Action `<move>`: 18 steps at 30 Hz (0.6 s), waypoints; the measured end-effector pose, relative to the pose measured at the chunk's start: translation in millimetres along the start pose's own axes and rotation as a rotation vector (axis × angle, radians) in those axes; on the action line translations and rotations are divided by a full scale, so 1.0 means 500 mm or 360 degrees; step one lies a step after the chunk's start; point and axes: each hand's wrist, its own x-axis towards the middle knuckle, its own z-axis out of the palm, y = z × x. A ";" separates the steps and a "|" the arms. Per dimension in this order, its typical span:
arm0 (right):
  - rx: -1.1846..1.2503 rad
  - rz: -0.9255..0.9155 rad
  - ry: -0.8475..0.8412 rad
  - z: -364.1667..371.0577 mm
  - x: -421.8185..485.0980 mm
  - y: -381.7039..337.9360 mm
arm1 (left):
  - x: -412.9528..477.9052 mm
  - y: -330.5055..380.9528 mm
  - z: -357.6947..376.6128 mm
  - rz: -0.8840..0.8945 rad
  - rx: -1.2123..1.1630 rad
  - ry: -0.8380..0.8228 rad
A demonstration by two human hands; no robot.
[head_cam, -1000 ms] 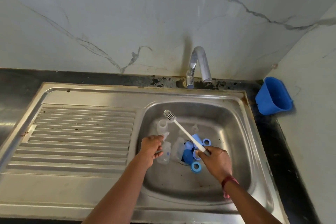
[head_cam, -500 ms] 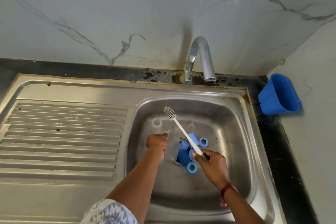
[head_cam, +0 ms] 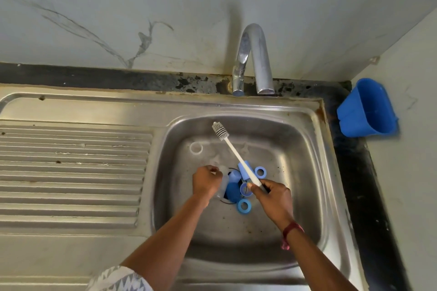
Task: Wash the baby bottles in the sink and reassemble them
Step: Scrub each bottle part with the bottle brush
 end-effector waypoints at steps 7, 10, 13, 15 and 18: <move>-0.0010 -0.0022 0.0023 -0.013 -0.025 0.029 | -0.071 -0.040 0.036 0.0345 0.0659 -0.0247; -0.0010 -0.0043 0.0031 -0.025 -0.031 0.038 | -0.083 -0.033 0.051 0.0272 0.0708 -0.0184; -0.0004 -0.0060 0.0018 -0.036 -0.033 0.034 | -0.093 -0.031 0.071 0.0151 0.0592 -0.0117; -0.0004 -0.0048 0.0014 -0.039 -0.028 0.032 | -0.099 -0.032 0.088 0.0128 0.0588 -0.0083; -0.0006 -0.0038 -0.0004 -0.042 -0.018 0.031 | -0.113 -0.034 0.105 0.0155 0.0614 -0.0005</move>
